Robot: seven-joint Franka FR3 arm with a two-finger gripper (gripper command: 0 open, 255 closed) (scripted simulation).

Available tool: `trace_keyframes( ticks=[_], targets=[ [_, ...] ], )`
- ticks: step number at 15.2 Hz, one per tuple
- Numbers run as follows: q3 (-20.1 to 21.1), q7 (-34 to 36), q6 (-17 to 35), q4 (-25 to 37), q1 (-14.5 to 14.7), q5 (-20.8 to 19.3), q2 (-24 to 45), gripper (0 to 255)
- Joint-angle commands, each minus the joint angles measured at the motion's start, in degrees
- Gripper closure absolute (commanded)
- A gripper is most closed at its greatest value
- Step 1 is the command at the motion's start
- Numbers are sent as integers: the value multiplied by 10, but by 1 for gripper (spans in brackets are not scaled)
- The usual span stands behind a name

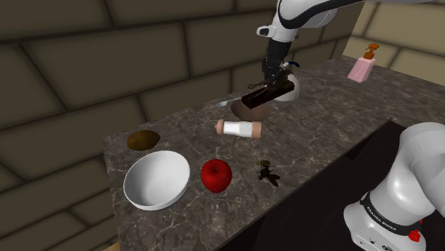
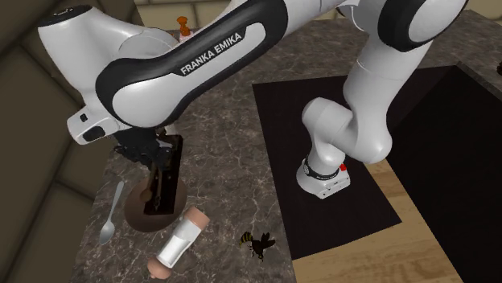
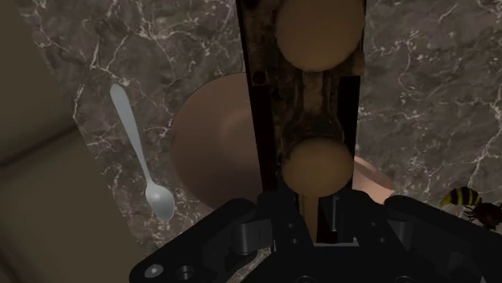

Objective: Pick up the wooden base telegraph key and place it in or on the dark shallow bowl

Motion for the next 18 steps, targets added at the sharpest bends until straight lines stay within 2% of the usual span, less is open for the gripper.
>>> trace_keyframes(
  ticks=[1, 3, 18],
  targets=[
    [-6, -12, -7, 50, 7, 32, 52, 255],
    [-7, -22, -23, 118, 11, 71, 117, 255],
    [-1, -56, 81, 43, 4, 107, 157, 255]
  ],
)
